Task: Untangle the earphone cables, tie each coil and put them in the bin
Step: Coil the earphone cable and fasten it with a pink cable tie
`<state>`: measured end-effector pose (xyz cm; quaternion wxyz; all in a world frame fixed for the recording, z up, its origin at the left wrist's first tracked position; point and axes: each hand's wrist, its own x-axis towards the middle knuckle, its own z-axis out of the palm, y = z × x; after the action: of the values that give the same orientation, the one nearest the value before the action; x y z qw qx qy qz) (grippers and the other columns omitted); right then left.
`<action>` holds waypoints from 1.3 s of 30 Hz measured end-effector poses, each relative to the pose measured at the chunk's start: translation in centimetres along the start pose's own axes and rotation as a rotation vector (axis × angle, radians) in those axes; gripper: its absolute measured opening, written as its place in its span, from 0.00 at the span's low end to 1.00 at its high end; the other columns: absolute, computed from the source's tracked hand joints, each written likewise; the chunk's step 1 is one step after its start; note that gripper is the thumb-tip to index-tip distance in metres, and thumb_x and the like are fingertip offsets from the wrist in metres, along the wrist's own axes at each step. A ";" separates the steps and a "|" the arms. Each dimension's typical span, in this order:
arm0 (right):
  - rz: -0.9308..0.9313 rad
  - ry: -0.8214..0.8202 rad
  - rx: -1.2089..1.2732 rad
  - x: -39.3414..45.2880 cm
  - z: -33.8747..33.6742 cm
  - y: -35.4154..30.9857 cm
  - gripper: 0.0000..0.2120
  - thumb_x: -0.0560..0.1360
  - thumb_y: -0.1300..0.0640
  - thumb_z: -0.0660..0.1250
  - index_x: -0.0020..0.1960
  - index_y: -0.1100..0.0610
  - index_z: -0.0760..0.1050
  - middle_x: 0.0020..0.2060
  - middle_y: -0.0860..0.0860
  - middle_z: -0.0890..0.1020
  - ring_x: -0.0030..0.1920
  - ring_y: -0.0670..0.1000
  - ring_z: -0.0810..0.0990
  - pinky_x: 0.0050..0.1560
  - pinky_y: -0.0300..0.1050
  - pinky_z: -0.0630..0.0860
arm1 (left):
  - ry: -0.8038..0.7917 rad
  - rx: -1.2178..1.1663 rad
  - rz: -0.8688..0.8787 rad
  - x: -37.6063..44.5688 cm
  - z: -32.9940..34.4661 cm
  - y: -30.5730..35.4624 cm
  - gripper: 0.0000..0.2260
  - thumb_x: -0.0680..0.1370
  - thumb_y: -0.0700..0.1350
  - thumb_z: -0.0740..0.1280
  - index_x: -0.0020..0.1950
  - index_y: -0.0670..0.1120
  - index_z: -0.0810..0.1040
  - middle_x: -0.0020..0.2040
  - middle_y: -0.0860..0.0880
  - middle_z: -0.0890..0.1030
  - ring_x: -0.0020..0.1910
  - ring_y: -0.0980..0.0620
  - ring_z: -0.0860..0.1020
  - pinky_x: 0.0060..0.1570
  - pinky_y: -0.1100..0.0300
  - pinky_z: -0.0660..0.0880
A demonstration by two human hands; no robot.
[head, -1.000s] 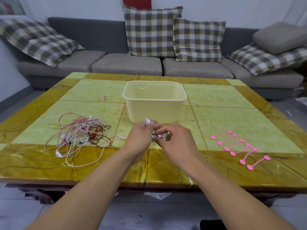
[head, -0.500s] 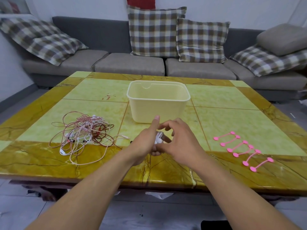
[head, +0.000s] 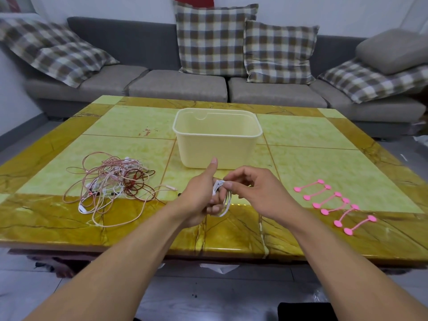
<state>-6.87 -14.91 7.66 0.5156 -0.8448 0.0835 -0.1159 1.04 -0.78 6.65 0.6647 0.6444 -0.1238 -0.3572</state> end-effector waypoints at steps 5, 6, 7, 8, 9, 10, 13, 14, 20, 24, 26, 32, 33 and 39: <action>-0.002 -0.029 0.011 -0.2 -0.1 -0.2 0.02 0.75 0.57 0.76 0.45 0.54 0.84 0.36 0.47 0.85 0.36 0.41 0.80 0.43 0.38 0.77 | 0.088 -0.002 -0.050 -0.1 0.3 -0.1 0.34 0.82 0.67 0.54 0.27 0.42 0.69 0.23 0.46 0.62 0.19 0.49 0.65 0.23 0.63 0.58; -0.009 -0.042 0.009 -0.2 -0.1 -0.2 0.02 0.74 0.57 0.76 0.44 0.54 0.84 0.36 0.47 0.86 0.37 0.41 0.80 0.43 0.38 0.77 | 0.111 -0.015 -0.063 -0.1 0.3 -0.1 0.33 0.82 0.66 0.55 0.29 0.41 0.69 0.24 0.46 0.63 0.19 0.50 0.65 0.22 0.63 0.58; -0.018 -0.058 0.005 -0.2 -0.1 -0.3 0.02 0.74 0.56 0.77 0.43 0.53 0.85 0.36 0.47 0.86 0.37 0.42 0.81 0.44 0.40 0.78 | 0.131 -0.033 -0.071 -0.1 0.2 -0.1 0.31 0.82 0.65 0.55 0.32 0.42 0.68 0.24 0.46 0.64 0.19 0.50 0.65 0.21 0.64 0.57; -0.023 -0.061 0.001 -0.2 0.0 -0.3 0.02 0.74 0.56 0.77 0.43 0.53 0.85 0.37 0.47 0.86 0.38 0.43 0.81 0.45 0.42 0.78 | 0.140 -0.046 -0.077 -0.1 0.2 -0.1 0.29 0.83 0.65 0.55 0.34 0.42 0.68 0.24 0.47 0.64 0.19 0.51 0.64 0.20 0.65 0.56; -0.025 -0.050 -0.005 -0.2 0.0 -0.3 0.03 0.73 0.56 0.77 0.42 0.53 0.85 0.37 0.48 0.86 0.38 0.44 0.81 0.45 0.44 0.79 | 0.138 -0.053 -0.083 -0.1 0.3 -0.1 0.27 0.83 0.64 0.55 0.36 0.43 0.67 0.24 0.48 0.63 0.19 0.52 0.63 0.19 0.66 0.56; -0.021 -0.035 -0.004 -0.2 0.0 -0.3 0.03 0.73 0.56 0.77 0.43 0.53 0.84 0.37 0.49 0.86 0.37 0.44 0.81 0.44 0.44 0.78 | 0.129 -0.056 -0.088 0.0 0.3 -0.1 0.26 0.83 0.64 0.54 0.39 0.43 0.67 0.24 0.48 0.61 0.19 0.52 0.61 0.19 0.67 0.55; 0.030 -0.035 0.069 -0.3 0.1 -0.4 0.05 0.74 0.57 0.77 0.46 0.57 0.82 0.37 0.53 0.87 0.33 0.46 0.80 0.39 0.42 0.78 | 0.101 -0.087 -0.113 0.3 0.2 -0.2 0.25 0.83 0.64 0.53 0.47 0.42 0.69 0.25 0.49 0.60 0.19 0.54 0.59 0.20 0.68 0.55; 0.051 -0.043 0.109 -0.3 0.1 -0.4 0.05 0.75 0.58 0.76 0.47 0.58 0.82 0.37 0.56 0.87 0.33 0.47 0.80 0.39 0.41 0.78 | 0.092 -0.096 -0.122 0.3 0.2 -0.2 0.26 0.83 0.65 0.53 0.48 0.42 0.69 0.25 0.49 0.61 0.19 0.54 0.59 0.20 0.68 0.54; 0.103 -0.087 0.260 -0.5 0.3 -0.6 0.05 0.77 0.63 0.73 0.52 0.56 0.85 0.35 0.53 0.85 0.33 0.48 0.80 0.38 0.40 0.79 | 0.171 -0.151 -0.124 0.4 0.1 -0.1 0.26 0.83 0.65 0.53 0.52 0.42 0.73 0.25 0.49 0.67 0.19 0.55 0.62 0.18 0.68 0.54; 0.045 -0.161 -0.096 -0.3 0.2 -0.4 0.11 0.80 0.58 0.71 0.55 0.44 0.84 0.37 0.50 0.86 0.34 0.46 0.81 0.43 0.44 0.81 | 0.185 -0.048 -0.140 0.4 0.0 -0.4 0.28 0.82 0.67 0.53 0.54 0.43 0.75 0.28 0.48 0.66 0.22 0.54 0.62 0.20 0.66 0.55; 0.066 -0.224 -0.251 -0.2 0.1 -0.4 0.09 0.79 0.55 0.71 0.58 0.47 0.85 0.39 0.52 0.86 0.36 0.49 0.84 0.49 0.51 0.82 | 0.153 0.040 -0.157 0.4 -0.2 -0.6 0.31 0.80 0.70 0.51 0.56 0.43 0.75 0.26 0.49 0.65 0.21 0.54 0.62 0.21 0.66 0.55; 0.155 -0.173 -0.170 -0.5 0.3 -0.1 0.05 0.79 0.58 0.72 0.51 0.54 0.87 0.38 0.50 0.87 0.37 0.48 0.86 0.50 0.49 0.84 | 0.122 0.107 -0.154 0.7 -0.1 -1.2 0.29 0.81 0.68 0.54 0.60 0.43 0.74 0.28 0.49 0.69 0.23 0.53 0.66 0.22 0.64 0.59; 0.161 -0.154 -0.135 -0.4 0.3 -0.1 0.05 0.79 0.59 0.72 0.51 0.54 0.87 0.38 0.51 0.87 0.36 0.48 0.85 0.49 0.48 0.84 | 0.124 0.088 -0.146 0.7 -0.1 -1.3 0.27 0.82 0.67 0.56 0.58 0.43 0.75 0.29 0.49 0.70 0.24 0.53 0.67 0.22 0.63 0.60; 0.229 -0.147 0.002 -0.5 0.1 -0.5 0.05 0.78 0.63 0.72 0.49 0.57 0.87 0.39 0.57 0.87 0.32 0.46 0.82 0.40 0.40 0.81 | 0.098 -0.014 -0.182 0.5 0.4 -2.0 0.22 0.84 0.57 0.61 0.49 0.38 0.79 0.34 0.46 0.78 0.30 0.51 0.73 0.32 0.59 0.69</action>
<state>-7.28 -14.47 7.98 0.5310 -0.8355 0.1409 0.0060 0.56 -1.28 4.68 0.6392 0.6652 -0.0295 -0.3848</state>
